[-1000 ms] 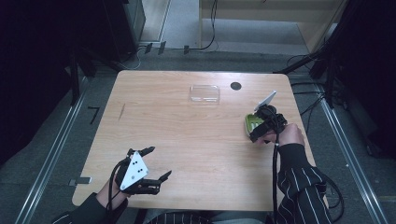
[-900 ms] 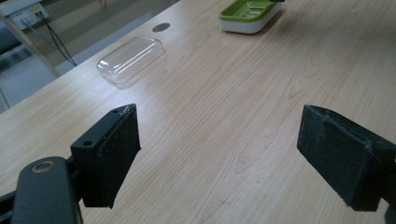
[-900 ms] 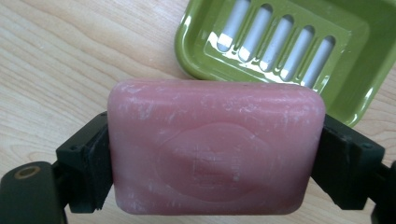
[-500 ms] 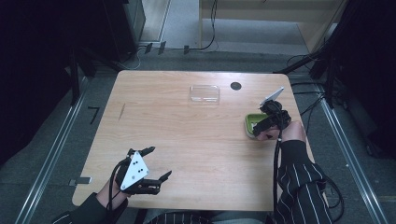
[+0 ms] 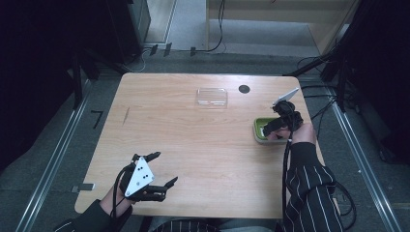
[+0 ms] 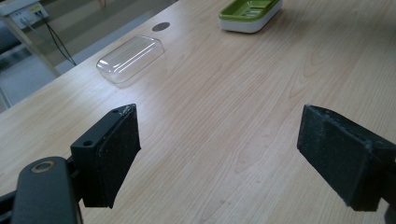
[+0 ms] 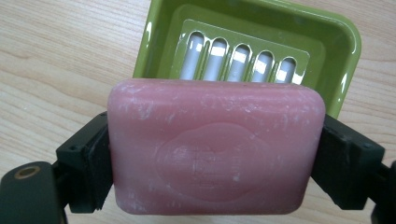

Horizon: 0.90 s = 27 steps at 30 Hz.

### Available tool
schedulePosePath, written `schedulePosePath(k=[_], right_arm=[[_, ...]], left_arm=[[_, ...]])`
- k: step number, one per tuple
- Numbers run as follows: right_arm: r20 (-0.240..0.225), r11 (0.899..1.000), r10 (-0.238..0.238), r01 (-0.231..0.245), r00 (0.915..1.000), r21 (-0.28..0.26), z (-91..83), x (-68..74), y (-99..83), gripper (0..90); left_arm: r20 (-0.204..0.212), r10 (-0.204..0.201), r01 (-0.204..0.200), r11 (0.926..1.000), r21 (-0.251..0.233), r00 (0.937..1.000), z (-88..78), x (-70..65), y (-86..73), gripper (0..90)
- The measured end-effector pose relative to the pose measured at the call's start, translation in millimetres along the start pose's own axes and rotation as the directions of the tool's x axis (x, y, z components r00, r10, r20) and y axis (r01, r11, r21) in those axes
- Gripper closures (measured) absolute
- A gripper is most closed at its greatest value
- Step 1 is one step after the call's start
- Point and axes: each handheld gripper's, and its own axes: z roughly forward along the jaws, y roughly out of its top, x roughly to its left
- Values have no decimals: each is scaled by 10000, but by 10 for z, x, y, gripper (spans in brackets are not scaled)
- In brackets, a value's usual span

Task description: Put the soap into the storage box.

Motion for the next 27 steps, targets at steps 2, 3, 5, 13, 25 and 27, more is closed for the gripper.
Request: schedulePosePath(k=[2,3,5,13,25,27], right_arm=[[-40,10000,-8,8,10000,10,8,-5,4,135],[-79,10000,35,-35,10000,-8,17,-6,10,135],[-56,9999,98,-98,9999,-26,38,-14,30,135],[-45,9998,179,-179,9998,-41,85,-29,80,135],[-36,9989,450,-450,9990,101,180,-100,165,135],[5,9989,441,-441,9990,139,190,-102,173,135]], left_arm=[[4,8,-8,10000,7,10000,1,0,0,140],[17,1,-1,10000,9,10000,1,0,0,140],[8,-10,10,10000,6,10000,1,0,-1,140],[18,-10,10,10000,6,10000,1,0,-1,140],[26,-5,5,10000,21,10000,1,-1,-2,140],[12,-6,6,10000,27,10000,0,1,-3,140]])
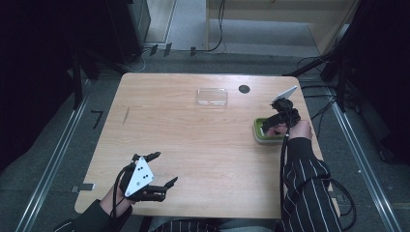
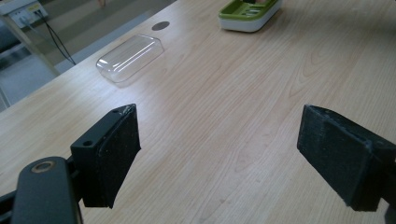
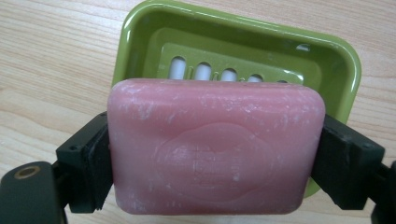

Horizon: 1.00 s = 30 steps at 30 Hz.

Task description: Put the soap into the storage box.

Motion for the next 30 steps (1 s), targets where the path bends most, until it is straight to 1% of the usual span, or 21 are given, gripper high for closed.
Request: schedulePosePath(k=[11,15,16,22,30], right_arm=[[99,9996,225,-226,9997,139,98,-45,61,135],[65,9994,289,-290,9996,179,131,-43,80,135],[116,9994,263,-266,9996,203,146,-45,86,135],[141,9987,430,-434,9990,266,193,-42,102,135],[366,9986,396,-408,9985,325,245,-22,129,134]], left_arm=[[-14,3,-3,10000,15,10000,-6,0,-2,140],[-18,5,-5,10000,15,10000,-5,0,-1,140],[-21,-2,2,10000,18,10000,-5,0,-1,140],[-32,-6,6,10000,10,10000,-7,3,-3,140],[-44,-12,12,10000,25,10000,-8,2,-3,140]])
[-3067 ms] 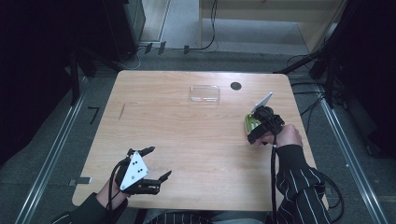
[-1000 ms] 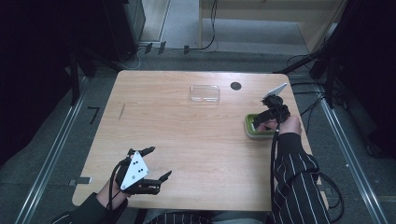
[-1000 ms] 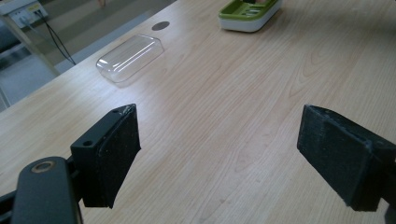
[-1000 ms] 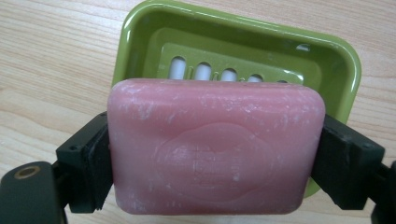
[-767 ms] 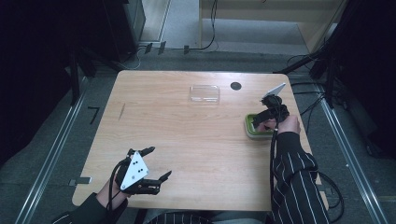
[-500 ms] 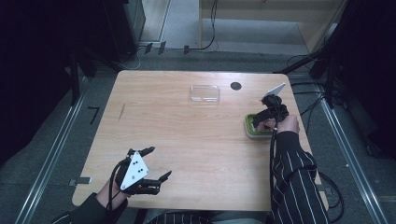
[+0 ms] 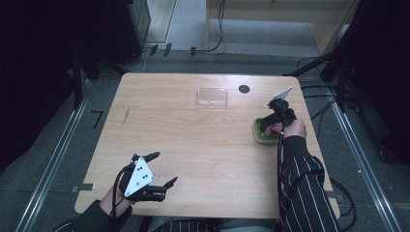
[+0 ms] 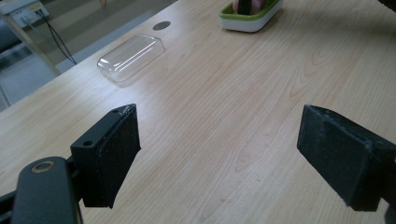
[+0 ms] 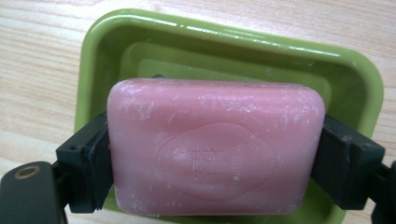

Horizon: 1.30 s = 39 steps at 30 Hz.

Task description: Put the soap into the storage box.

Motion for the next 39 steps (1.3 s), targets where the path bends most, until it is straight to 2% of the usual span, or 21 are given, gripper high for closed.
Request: schedulePosePath(k=[5,23,39], right_arm=[[4,9997,198,-198,9998,130,41,-15,6,134],[124,9989,365,-368,9993,279,99,20,15,133],[295,9994,286,-291,9992,194,86,19,10,130]], left_arm=[[3,-7,7,10000,-16,10000,-1,1,-2,140],[-20,-24,24,10000,-35,10000,-3,0,-2,140],[-6,2,-2,10000,-10,10000,-1,0,-1,140]])
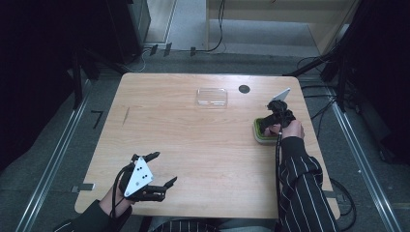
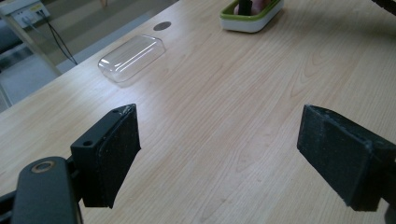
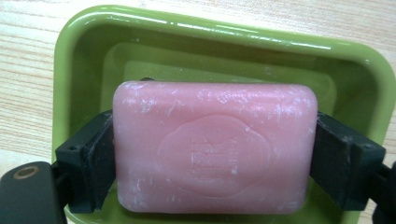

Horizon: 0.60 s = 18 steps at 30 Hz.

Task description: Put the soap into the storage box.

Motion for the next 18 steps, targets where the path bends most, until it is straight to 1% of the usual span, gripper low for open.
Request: schedulePosePath(k=[4,5,6,7,8,9,10,11,13,14,18], right_arm=[[44,9999,-42,43,10000,-99,-19,2,-1,126],[46,9996,-69,70,10000,-264,-46,4,-4,114],[46,9996,-69,70,10000,-264,-46,4,-4,114],[96,9991,-108,112,9999,-414,-91,10,-9,86],[96,9991,-108,112,9999,-414,-91,10,-9,86],[65,9990,-139,142,9999,-415,-103,13,-12,74],[-43,9990,-267,265,9996,-349,-122,20,-21,40],[-91,9989,-272,268,9996,-378,-127,22,-23,24],[-127,9988,-285,280,9995,-391,-135,27,-27,19],[-203,9984,-397,389,9990,-421,-156,40,-36,2],[-230,9974,-533,521,9983,-500,-199,68,-50,0]], left_arm=[[-39,-43,43,10000,-36,10000,-1,2,-1,140],[-43,-27,27,10000,-20,10000,0,3,0,140],[-43,-27,27,10000,-20,10000,0,3,0,140],[0,2,-2,10000,-13,10000,1,0,1,140],[0,2,-2,10000,-13,10000,1,0,1,140],[-10,-2,2,10000,-8,10000,1,0,2,140],[-17,6,-6,10000,3,10000,0,1,2,140],[-24,-9,9,10000,-12,10000,0,1,2,140],[-23,-6,6,10000,5,10000,-1,1,1,140],[-28,-24,24,10000,-36,10000,0,2,1,140],[-8,9,-9,10000,3,10000,0,1,1,140]])
